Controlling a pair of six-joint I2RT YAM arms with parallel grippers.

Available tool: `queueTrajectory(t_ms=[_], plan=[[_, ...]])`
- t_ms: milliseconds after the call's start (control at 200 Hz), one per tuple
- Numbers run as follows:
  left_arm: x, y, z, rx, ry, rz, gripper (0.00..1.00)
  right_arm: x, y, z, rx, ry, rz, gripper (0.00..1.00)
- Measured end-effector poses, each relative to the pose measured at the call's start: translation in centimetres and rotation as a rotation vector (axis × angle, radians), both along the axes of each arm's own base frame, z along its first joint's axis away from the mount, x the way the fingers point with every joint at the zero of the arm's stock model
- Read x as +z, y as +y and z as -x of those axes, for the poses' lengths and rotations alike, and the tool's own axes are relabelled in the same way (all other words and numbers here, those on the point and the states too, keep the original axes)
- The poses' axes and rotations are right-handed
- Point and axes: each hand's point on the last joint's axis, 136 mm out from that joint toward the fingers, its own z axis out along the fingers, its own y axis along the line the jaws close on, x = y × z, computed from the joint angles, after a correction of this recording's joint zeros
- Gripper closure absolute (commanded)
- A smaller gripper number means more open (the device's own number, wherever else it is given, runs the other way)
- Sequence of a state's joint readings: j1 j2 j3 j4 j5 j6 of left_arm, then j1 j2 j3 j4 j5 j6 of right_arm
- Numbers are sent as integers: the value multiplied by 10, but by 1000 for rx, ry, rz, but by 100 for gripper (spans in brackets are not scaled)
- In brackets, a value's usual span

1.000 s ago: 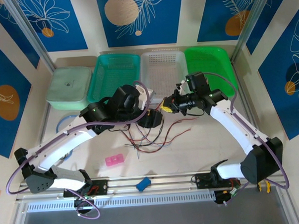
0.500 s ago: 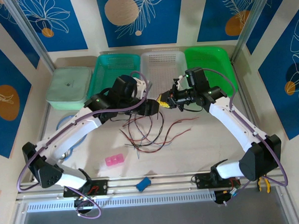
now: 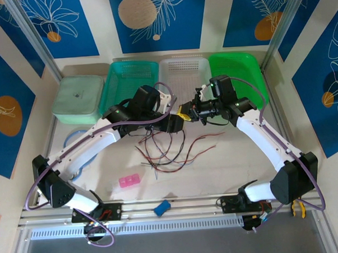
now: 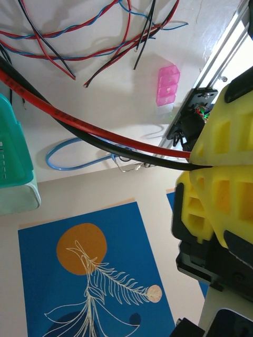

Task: Untangle the cables

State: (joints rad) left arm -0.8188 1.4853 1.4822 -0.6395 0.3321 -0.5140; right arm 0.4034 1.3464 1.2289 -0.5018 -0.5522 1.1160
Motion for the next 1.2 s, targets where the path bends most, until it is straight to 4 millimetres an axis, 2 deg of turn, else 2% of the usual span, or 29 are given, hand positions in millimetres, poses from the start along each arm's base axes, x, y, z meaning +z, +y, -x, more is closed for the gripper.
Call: queueTrajectory(t_ms=[75, 220, 430, 570, 1045, 1201], plan=[[-1, 2, -1, 8, -6, -7, 32, 0, -3, -3, -12, 0, 2, 100], [5, 13, -6, 43, -35, -23, 31, 0, -11, -8, -39, 2, 2, 100], [41, 25, -6, 65, -104, 17, 32, 1, -15, -9, -47, -1, 6, 100], [50, 26, -2, 57, -112, 42, 33, 1, -14, -9, -46, -3, 7, 100], [31, 27, -8, 69, -74, -13, 39, 2, -13, -7, -26, -18, 4, 100], [21, 20, -8, 50, -38, -20, 52, 2, -13, -6, -18, -22, 1, 100]])
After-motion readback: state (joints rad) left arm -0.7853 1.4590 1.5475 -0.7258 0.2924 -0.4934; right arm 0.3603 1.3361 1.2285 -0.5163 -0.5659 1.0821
